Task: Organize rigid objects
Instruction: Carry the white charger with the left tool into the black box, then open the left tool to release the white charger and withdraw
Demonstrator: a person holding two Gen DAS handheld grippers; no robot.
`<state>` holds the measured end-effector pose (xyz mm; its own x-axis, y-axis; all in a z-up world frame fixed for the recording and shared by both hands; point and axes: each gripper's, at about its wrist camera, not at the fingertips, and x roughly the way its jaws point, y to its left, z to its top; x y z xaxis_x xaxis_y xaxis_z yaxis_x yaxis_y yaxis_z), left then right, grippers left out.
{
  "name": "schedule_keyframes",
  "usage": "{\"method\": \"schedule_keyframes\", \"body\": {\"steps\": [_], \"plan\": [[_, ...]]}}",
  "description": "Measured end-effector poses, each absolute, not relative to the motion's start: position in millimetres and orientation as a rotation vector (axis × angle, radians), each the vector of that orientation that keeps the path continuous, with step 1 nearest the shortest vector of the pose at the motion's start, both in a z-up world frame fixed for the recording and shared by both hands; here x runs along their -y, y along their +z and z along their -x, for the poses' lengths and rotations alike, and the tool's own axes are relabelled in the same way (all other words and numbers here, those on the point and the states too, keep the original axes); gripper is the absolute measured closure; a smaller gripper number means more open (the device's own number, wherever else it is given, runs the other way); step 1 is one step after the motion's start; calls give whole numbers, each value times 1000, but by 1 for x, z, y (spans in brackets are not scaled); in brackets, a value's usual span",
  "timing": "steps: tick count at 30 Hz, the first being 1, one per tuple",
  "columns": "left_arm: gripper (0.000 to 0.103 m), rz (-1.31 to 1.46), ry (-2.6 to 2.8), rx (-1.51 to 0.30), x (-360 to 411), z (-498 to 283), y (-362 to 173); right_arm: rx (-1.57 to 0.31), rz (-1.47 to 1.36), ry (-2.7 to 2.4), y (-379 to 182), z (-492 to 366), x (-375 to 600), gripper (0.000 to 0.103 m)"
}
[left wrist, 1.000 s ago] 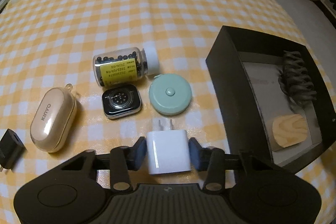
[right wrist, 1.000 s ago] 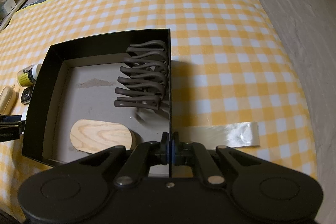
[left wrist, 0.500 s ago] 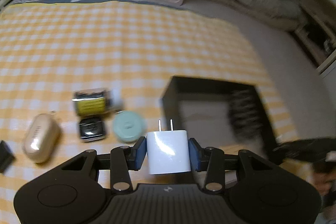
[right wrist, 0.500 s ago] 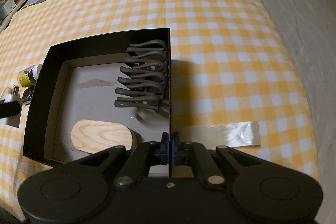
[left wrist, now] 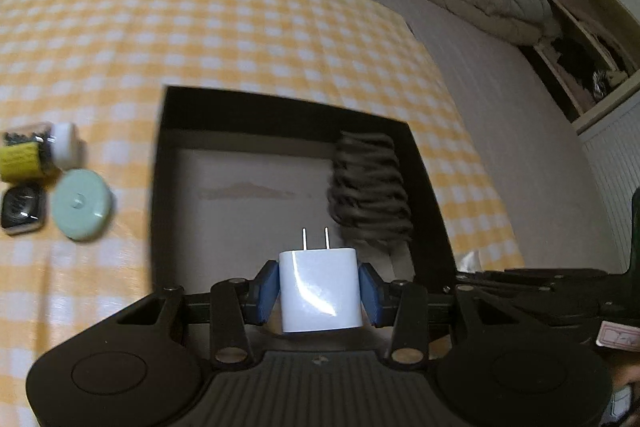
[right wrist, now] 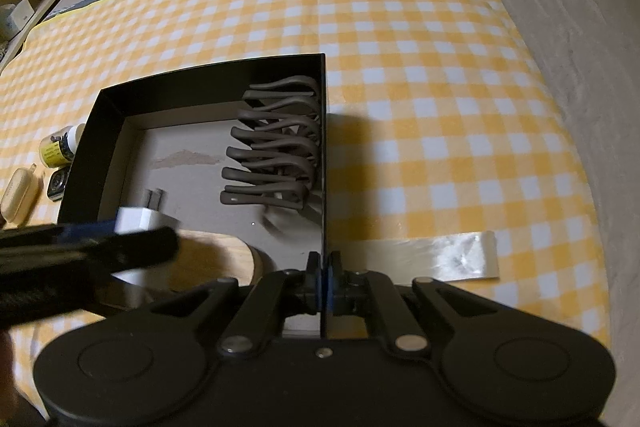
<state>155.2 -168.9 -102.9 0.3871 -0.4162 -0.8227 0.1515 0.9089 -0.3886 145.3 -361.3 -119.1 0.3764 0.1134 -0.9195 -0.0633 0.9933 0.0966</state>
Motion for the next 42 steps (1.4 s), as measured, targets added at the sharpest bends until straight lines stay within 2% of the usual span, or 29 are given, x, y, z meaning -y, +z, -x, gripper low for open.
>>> {"method": "schedule_keyframes", "body": {"steps": [10, 13, 15, 18, 19, 22, 25, 30, 33, 42], "plan": [[58, 381, -367, -1174, 186, -163, -119, -1187, -85, 123, -118, -148, 367, 98], [49, 416, -350, -1192, 182, -166, -119, -1188, -87, 125, -118, -147, 369, 98], [48, 426, -358, -1185, 178, -165, -116, -1188, -86, 125, -119, -147, 369, 98], [53, 395, -392, -1177, 179, -162, -111, -1188, -86, 125, -118, -148, 370, 98], [61, 388, -407, -1176, 180, -160, -109, -1188, -89, 124, -118, -148, 370, 98], [76, 363, -435, -1195, 182, -158, -108, -1188, -87, 124, -118, -148, 370, 98], [87, 330, -457, -1188, 186, -157, -111, -1189, -87, 124, -118, -148, 370, 98], [89, 330, -536, -1167, 195, -159, -119, -1189, -88, 126, -118, -149, 371, 98], [94, 294, -560, -1145, 201, -157, -119, -1190, -87, 125, -118, -148, 372, 98], [94, 275, -562, -1137, 195, -154, -112, -1191, -90, 125, -118, -148, 373, 98]]}}
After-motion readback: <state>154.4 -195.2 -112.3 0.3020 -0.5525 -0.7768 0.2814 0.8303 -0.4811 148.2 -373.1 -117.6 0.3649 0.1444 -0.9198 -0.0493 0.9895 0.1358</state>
